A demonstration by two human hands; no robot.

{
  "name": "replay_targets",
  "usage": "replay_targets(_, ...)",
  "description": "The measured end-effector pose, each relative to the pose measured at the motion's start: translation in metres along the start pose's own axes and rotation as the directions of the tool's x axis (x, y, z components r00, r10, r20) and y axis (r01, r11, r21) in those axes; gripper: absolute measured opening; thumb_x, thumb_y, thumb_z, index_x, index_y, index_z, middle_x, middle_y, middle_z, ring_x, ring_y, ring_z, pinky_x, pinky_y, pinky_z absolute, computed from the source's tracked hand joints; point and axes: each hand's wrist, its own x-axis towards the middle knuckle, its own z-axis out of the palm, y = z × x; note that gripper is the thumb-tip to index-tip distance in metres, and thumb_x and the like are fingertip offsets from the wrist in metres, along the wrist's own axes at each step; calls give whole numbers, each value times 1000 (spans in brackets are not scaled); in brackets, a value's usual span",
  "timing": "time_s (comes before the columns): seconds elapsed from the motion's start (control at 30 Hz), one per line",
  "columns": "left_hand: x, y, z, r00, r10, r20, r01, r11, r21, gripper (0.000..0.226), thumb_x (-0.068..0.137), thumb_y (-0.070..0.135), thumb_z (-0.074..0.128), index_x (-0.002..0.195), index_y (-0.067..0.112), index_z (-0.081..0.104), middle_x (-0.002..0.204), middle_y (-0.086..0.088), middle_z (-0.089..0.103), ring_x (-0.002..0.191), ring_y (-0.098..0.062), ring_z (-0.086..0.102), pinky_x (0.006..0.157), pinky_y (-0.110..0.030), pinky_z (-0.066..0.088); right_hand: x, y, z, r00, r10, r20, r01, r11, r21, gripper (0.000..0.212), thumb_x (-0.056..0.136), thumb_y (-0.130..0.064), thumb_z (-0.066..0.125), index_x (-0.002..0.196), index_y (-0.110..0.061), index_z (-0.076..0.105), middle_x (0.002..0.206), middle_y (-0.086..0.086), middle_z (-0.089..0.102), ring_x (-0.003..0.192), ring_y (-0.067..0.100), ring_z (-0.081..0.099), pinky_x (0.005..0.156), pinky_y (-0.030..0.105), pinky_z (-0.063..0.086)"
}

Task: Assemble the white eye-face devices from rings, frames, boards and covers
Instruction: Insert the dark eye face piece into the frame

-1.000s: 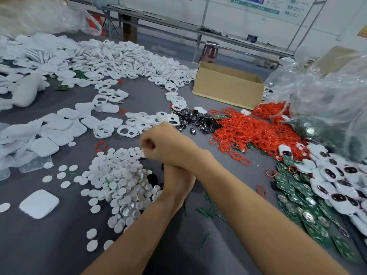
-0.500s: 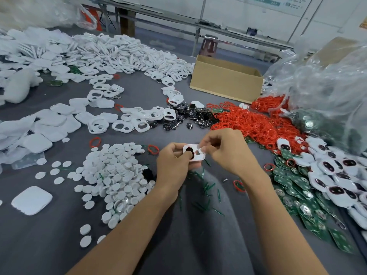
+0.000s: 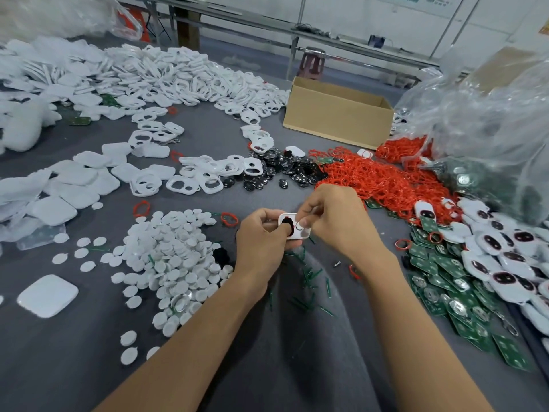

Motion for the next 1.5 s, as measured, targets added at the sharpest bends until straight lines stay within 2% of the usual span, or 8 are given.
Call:
replay_targets(0.17,2,-2,0,1000,5,-7,-5,1000,12,15,88,-8,60,87,7,63,77,-6,73,66,-15,72,58,-22,58,1,-2,3,1000,-5,20,6,1000,-18,20,67,2,74,70,-17,77,66,-2,68,53,-3,49,53,18,38)
replay_targets(0.47,4,-5,-2,1000,4,11,-5,999,44,16,88,-6,61,87,10,63,85,-10,74,72,-18,73,63,-25,59,3,3,5,998,53,35,-55,998,40,15,70,-2,78,65,-12,69,68,0,67,68,15,61,64,29,51)
replay_targets(0.57,5,-5,-3,999,-2,36,0,999,38,15,88,-6,61,87,9,63,85,-10,74,71,-19,73,64,-27,60,2,4,2,995,76,70,-84,990,111,26,74,-2,76,83,-18,58,73,-5,62,70,11,60,56,15,44)
replay_targets(0.63,5,-5,-4,999,-8,49,7,1000,22,15,88,-6,60,88,8,63,81,-8,75,69,-19,73,67,-32,61,0,4,0,988,67,137,-89,983,159,32,78,-3,70,97,-22,52,80,-3,62,73,13,60,61,23,43)
replay_targets(0.83,2,-6,-5,997,41,66,-42,999,20,15,89,-6,59,86,8,63,85,-10,75,74,-22,74,67,-31,61,1,8,-6,981,74,177,-102,982,157,19,78,-5,71,82,-23,72,80,2,69,68,12,60,66,23,49)
replay_targets(1.1,1,-7,-3,967,37,250,-41,999,9,43,75,-2,78,112,12,64,102,-6,74,84,-12,70,79,-29,59,0,23,-15,959,159,234,-246,878,411,22,77,6,70,93,-8,75,65,0,64,55,6,55,58,20,45)
replay_targets(1.33,2,-3,-3,966,43,256,-34,999,-40,39,73,-4,79,108,7,66,101,-16,73,88,-30,72,74,-32,61,-2,25,-23,931,171,323,-337,745,576,25,84,6,65,109,7,63,78,15,66,57,15,58,50,17,48)
replay_targets(1.5,5,-5,-2,963,19,269,-4,998,-58,34,75,-6,77,103,8,65,99,-15,74,80,-23,72,71,-30,61,-2,6,-32,977,207,-55,-170,904,393,13,91,-9,62,99,-10,71,75,-6,65,60,2,57,59,14,41)
